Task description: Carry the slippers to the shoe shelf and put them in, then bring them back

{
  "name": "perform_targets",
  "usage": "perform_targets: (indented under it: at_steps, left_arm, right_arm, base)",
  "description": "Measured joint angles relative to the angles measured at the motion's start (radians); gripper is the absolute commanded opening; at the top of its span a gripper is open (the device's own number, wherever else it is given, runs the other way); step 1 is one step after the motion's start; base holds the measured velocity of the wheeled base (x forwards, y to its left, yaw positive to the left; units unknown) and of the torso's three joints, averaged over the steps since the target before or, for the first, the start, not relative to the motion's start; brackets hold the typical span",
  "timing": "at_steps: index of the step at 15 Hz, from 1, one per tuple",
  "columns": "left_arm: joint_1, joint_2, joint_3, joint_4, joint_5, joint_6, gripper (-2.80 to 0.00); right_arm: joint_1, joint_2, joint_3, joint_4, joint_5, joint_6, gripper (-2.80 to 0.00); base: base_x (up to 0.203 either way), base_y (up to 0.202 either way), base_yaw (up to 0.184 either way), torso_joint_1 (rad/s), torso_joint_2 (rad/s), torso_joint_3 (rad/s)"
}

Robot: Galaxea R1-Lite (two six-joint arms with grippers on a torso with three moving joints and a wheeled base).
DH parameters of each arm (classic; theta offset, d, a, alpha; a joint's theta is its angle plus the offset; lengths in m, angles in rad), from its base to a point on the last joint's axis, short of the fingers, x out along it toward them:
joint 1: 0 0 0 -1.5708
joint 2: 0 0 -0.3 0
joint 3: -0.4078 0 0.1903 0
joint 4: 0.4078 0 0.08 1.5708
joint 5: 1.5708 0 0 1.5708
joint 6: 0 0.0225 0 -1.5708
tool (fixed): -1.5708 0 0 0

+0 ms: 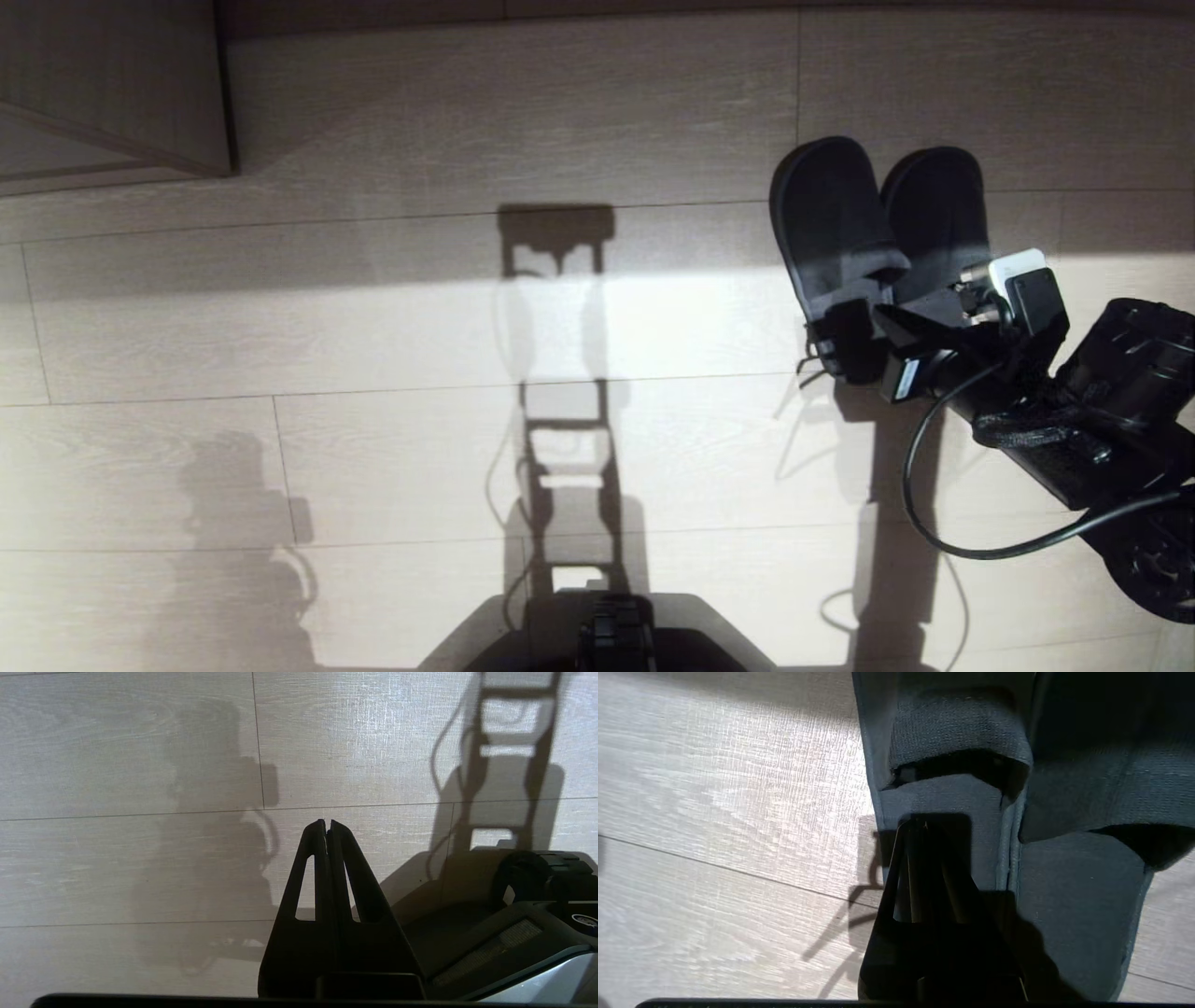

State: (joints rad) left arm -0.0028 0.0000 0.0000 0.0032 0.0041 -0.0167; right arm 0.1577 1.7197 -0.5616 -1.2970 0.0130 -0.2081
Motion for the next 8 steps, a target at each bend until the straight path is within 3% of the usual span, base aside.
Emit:
perform_targets:
  at_steps: [6,8]
  left_arm:
    - [0.000,0.000,0.000,0.000,0.000,0.002,-2.80]
    - [0.000,0.000,0.000,0.000,0.000,0.003,-2.80]
  right_arm:
    - [0.000,-0.280,0.142,0.048,-0.004,-0.002,-2.80]
    - [-0.003,-0.423,0.163,0.143,-0.008,-0.002,-2.80]
  base:
    - [0.000,0.000,0.000,0.000,0.00,0.000]
    - [0.000,0.000,0.000,0.000,0.00,0.000]
